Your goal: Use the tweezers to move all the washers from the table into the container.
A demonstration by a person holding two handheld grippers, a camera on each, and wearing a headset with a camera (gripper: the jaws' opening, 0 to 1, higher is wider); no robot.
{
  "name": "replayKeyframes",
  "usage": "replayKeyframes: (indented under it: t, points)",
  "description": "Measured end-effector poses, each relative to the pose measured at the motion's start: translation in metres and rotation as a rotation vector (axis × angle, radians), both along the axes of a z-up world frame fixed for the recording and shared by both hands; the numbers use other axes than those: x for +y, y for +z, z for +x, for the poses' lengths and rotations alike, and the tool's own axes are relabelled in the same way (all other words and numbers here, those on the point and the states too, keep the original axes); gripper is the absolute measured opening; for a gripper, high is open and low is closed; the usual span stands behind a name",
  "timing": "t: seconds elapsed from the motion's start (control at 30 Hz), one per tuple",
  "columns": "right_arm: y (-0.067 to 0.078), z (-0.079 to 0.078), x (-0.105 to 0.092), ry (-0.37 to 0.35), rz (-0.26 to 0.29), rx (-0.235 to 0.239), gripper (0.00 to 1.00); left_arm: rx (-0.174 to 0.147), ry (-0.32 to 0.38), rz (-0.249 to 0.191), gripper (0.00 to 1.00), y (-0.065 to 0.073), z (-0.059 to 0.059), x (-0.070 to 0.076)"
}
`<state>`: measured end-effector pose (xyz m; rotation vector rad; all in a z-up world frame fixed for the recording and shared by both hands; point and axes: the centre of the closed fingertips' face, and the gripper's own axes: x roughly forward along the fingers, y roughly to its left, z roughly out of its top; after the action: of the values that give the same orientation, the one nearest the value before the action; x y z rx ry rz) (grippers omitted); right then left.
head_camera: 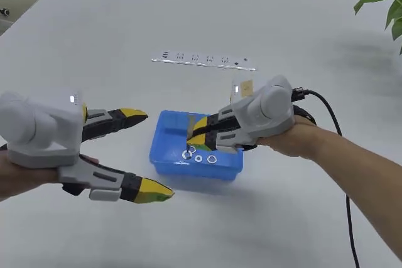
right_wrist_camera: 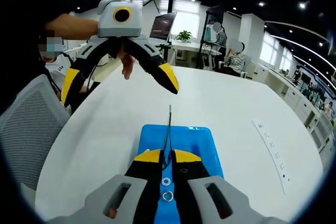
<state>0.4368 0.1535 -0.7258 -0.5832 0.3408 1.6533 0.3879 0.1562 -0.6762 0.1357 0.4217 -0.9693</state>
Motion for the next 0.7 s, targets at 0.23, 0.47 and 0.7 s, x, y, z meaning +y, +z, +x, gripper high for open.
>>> replayKeyframes:
  t: [0.23, 0.47, 0.7]
  points:
    - [-0.007, 0.002, -0.001, 0.01, -0.009, -0.001, 0.07, -0.011, -0.024, -0.006, 0.83, 0.003, 0.013, -0.006]
    - [-0.014, 0.002, -0.001, 0.021, -0.018, -0.001, 0.08, -0.017, -0.057, 0.015, 0.66, -0.001, 0.023, -0.011]
    - [-0.018, 0.003, -0.003, 0.027, -0.027, 0.002, 0.08, -0.032, -0.081, 0.071, 0.43, -0.009, 0.034, -0.013]
